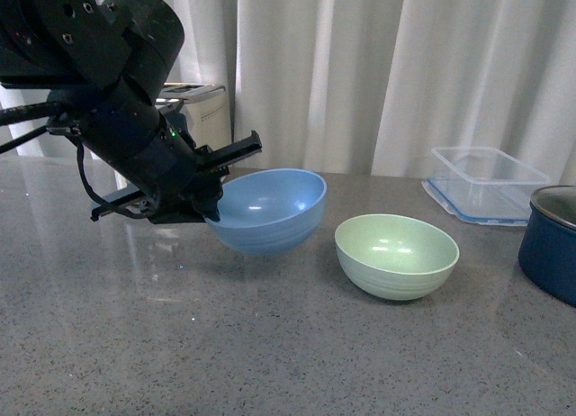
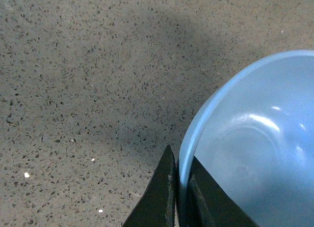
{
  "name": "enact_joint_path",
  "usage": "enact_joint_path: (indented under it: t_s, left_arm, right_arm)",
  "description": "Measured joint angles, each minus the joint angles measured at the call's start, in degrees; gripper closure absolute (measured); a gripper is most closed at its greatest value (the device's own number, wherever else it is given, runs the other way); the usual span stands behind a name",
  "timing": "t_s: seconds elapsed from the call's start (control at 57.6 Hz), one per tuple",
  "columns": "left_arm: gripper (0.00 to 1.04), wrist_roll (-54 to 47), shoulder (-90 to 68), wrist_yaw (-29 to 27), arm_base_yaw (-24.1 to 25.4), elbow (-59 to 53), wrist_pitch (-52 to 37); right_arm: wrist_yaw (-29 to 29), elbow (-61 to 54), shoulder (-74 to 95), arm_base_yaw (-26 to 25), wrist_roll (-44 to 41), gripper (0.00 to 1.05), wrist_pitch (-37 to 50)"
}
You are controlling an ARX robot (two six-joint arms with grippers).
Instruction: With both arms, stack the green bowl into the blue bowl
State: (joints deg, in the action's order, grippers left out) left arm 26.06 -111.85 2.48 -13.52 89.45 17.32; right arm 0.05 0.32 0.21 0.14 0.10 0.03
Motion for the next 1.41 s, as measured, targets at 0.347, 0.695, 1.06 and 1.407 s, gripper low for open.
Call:
enact_joint_path:
  t_s: [0.347,0.695,1.06,1.407]
  left_arm:
    - [1.01,0.0,-3.8,-2.3,-0.1,0.1,0.1]
    - [0.58,-0.7,-2.2,-0.3,-0.4,-0.3,-1.4]
    - [0.43,-21.8,26.9,-12.8,2.8,-33.7,-49.4]
    - [1.02,-25.1,39.4,-8.9,6.9,-60.7,-61.0]
  right_arm:
    - [0.0,0.0,0.0,0.0,0.0,0.10,0.0]
    - [0.0,0.0,0.0,0.0,0.0,0.10,0.0]
    - [0.0,0.0,0.0,0.0,0.0,0.10,0.0]
    - [0.0,0.0,0.0,0.0,0.0,0.10,0.0]
